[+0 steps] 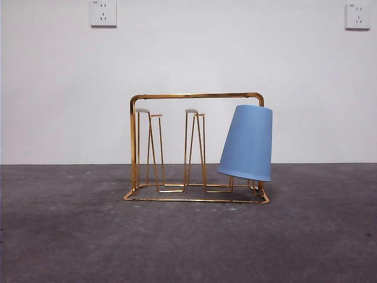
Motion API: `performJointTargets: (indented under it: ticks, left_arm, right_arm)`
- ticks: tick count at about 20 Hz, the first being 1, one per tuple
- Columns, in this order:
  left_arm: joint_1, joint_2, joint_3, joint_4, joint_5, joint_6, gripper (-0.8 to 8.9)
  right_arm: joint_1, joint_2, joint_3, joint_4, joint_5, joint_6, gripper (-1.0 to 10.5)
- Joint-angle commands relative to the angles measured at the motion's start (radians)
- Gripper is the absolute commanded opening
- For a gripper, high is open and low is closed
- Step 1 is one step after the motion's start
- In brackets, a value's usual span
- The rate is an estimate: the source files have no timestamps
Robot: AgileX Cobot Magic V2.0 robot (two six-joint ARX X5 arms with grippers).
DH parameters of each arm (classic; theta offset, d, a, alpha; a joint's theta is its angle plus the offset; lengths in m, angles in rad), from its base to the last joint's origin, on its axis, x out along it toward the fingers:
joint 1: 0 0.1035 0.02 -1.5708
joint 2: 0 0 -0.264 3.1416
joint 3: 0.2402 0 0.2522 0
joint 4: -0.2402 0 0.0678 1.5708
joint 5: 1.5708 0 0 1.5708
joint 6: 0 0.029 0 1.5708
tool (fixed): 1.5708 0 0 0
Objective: Pick up cup 1,put cup 1 in the cup rack,pick up cup 2,put cup 2 in the cup rack
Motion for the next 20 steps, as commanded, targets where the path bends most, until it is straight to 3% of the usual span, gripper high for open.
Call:
performJointTargets:
  ticks: [1, 10, 15, 20]
  left_arm:
    - [-0.002, 0.039, -0.004, 0.143, 0.039, -0.137, 4.77]
    - [-0.003, 0.159, -0.004, 0.509, 0.070, -0.362, 4.77]
    - [-0.003, 0.187, -0.004, 0.605, 0.066, -0.410, 4.76]
    - [-0.002, 0.187, -0.004, 0.609, 0.055, -0.410, 4.76]
  right_arm:
    - [0.000, 0.011, -0.003, 0.043, -0.011, 0.029, -0.1]
    - [0.000, 0.058, -0.003, 0.156, -0.031, 0.061, -0.1]
    - [0.000, 0.112, -0.003, 0.170, -0.030, 0.062, -0.1]
    - [0.000, 0.185, -0.003, 0.198, -0.071, 0.098, -0.1]
